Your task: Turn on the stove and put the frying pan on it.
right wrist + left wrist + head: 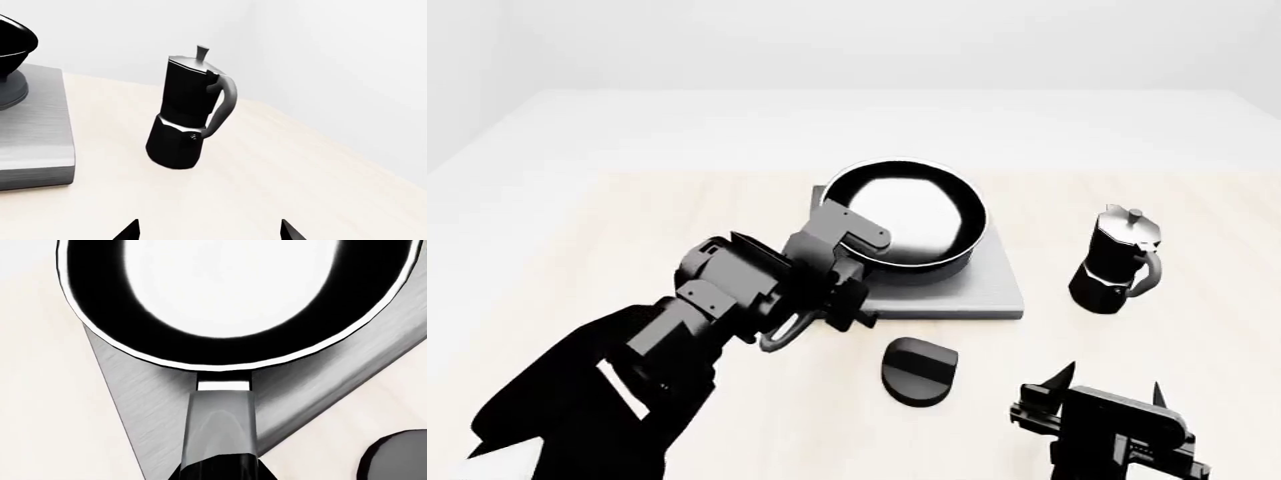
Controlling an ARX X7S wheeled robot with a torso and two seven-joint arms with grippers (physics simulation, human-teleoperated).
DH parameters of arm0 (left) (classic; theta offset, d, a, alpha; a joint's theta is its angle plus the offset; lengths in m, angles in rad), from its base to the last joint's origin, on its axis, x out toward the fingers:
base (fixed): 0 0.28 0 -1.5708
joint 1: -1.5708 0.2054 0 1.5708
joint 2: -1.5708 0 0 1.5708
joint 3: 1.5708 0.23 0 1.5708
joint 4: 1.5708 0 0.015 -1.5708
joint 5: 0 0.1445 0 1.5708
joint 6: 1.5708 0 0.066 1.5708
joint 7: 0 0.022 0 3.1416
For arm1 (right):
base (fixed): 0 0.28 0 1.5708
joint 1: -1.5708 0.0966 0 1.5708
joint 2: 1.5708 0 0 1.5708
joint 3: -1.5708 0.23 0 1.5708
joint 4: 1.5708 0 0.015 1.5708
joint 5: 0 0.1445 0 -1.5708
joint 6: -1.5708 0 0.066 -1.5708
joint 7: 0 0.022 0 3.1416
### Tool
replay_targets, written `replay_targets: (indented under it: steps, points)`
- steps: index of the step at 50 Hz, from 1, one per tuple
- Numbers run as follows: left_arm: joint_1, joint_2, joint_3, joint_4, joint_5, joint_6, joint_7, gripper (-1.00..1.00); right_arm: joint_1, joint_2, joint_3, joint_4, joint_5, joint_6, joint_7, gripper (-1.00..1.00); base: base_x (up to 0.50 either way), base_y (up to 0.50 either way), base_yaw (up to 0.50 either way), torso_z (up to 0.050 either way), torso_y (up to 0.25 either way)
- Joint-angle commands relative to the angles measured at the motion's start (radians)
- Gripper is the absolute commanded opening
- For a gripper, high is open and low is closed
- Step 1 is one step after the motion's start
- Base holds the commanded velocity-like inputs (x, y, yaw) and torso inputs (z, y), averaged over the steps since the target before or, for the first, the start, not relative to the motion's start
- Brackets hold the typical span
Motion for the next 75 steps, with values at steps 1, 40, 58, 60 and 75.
replay_targets:
  steps: [1,40,58,60,75]
  points:
    - [-0.046,0.007,0.078,-0.037,-0.111,0.041,-0.041,1.00,0.002,0.001,-0.003,0.002,0.002,0.000,-0.002,1.00,0.00,0.00,0.00,0.000,0.000]
    - [0.027,-0.441,-0.083,1.109,-0.326,0.136,-0.593,1.00,0.005,0.005,-0.015,0.003,-0.004,0.004,0.003,1.00,0.00,0.00,0.00,0.000,0.000]
    - [0.285,-0.652,-0.184,1.422,-0.165,0.416,-0.876,1.00,-0.002,0.008,-0.017,-0.009,-0.006,0.004,0.010,1.00,0.00,0.00,0.00,0.000,0.000]
    - [0.349,-0.675,-0.216,1.422,-0.187,0.490,-0.873,1.00,-0.003,0.008,-0.014,-0.009,-0.004,-0.004,0.010,1.00,0.00,0.00,0.00,0.000,0.000]
    - [0.699,-0.703,-0.232,1.303,0.116,0.866,-0.904,1.00,-0.014,0.014,-0.018,-0.024,-0.014,-0.024,0.018,1.00,0.00,0.00,0.00,0.000,0.000]
